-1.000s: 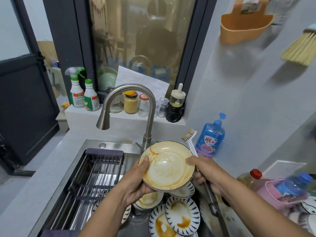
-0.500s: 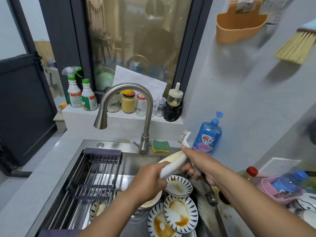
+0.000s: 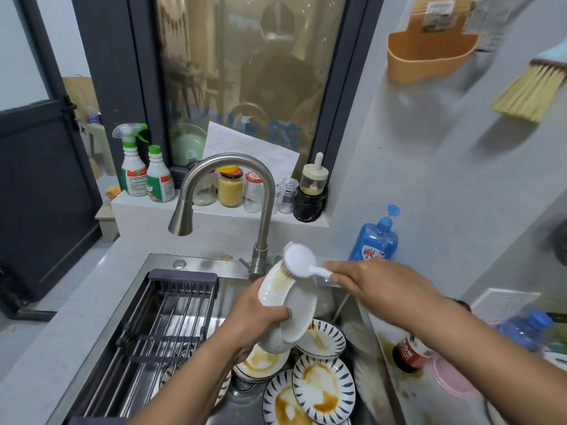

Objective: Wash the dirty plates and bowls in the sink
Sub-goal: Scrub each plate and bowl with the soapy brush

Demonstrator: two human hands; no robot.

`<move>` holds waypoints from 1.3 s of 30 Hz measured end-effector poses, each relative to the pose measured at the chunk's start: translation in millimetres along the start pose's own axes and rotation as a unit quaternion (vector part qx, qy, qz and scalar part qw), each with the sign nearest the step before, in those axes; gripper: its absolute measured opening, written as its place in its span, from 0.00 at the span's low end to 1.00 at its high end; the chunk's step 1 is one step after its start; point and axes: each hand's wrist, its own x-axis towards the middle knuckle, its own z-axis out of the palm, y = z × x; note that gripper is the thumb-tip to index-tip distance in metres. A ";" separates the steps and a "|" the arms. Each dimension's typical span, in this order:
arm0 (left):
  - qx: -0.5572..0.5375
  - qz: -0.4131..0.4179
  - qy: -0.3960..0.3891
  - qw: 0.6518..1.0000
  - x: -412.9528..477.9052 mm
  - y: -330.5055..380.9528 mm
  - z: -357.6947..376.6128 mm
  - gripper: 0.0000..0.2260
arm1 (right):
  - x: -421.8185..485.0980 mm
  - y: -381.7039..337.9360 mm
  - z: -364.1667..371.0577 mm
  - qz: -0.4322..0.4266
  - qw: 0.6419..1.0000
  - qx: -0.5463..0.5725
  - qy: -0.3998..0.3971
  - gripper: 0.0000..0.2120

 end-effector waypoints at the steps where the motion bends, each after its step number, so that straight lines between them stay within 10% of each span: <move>1: 0.006 0.005 -0.001 1.000 -1.5 0.5 -1.0 0.27 | 2.7 8.6 -2.6 0.026 0.999 0.022 -0.011 0.17; 22: 0.128 0.039 -0.022 0.991 -8.6 5.0 -2.0 0.23 | -11.4 -32.3 -6.3 -0.077 0.993 -0.085 -0.007 0.18; 34: -0.256 0.030 0.009 0.966 -8.7 -0.4 -24.0 0.30 | 1.9 38.2 14.1 0.045 0.978 0.198 -0.054 0.15; 39: -0.354 0.022 -0.016 0.935 -6.9 0.0 -28.2 0.31 | -6.1 25.8 14.4 0.095 0.914 0.394 0.013 0.10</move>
